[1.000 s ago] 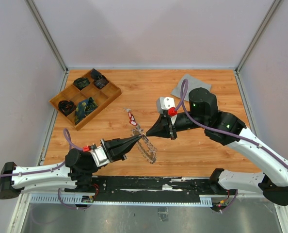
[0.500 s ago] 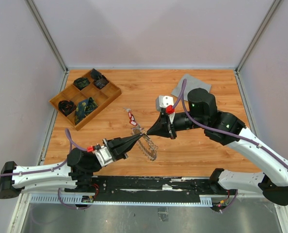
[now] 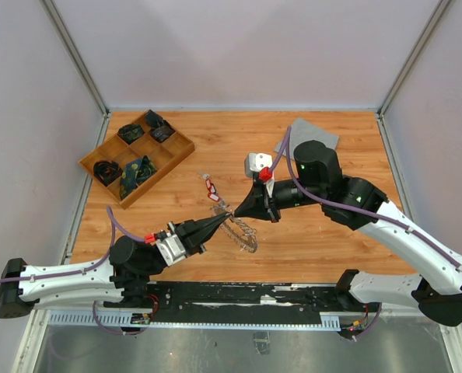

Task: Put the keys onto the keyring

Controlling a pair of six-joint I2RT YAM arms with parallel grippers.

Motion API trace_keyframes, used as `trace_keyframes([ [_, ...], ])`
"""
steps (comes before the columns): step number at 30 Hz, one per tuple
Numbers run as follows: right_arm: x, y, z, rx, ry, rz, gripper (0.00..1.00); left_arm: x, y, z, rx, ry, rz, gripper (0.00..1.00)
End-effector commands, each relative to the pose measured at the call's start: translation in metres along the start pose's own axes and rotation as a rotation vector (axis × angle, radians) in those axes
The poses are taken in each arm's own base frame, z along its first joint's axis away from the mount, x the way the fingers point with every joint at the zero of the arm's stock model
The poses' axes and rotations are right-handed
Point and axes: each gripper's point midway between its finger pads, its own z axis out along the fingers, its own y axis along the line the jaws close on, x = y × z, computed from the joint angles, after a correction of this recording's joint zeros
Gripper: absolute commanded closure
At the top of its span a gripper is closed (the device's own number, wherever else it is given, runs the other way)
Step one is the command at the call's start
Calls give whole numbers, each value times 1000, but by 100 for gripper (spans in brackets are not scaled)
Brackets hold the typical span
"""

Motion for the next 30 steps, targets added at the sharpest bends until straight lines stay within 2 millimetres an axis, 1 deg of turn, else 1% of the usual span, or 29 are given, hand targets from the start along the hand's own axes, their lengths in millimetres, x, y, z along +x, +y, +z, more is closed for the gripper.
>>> trace_keyframes([
  [1, -1, 5, 2, -16, 7, 11, 99, -40, 11, 7, -26, -117, -9, 99],
  [6, 2, 3, 4, -12, 20, 18, 99, -41, 10, 7, -16, -121, -9, 99],
  [14, 5, 0, 5, 1, 31, 21, 99, -46, -2, 3, 50, -157, -1, 100],
  [21, 4, -2, 2, 22, 33, 14, 99, -47, -11, 1, 104, -164, 5, 99],
  [30, 4, 3, 3, -16, 34, 6, 100, -50, -15, 0, 131, -176, 10, 99],
])
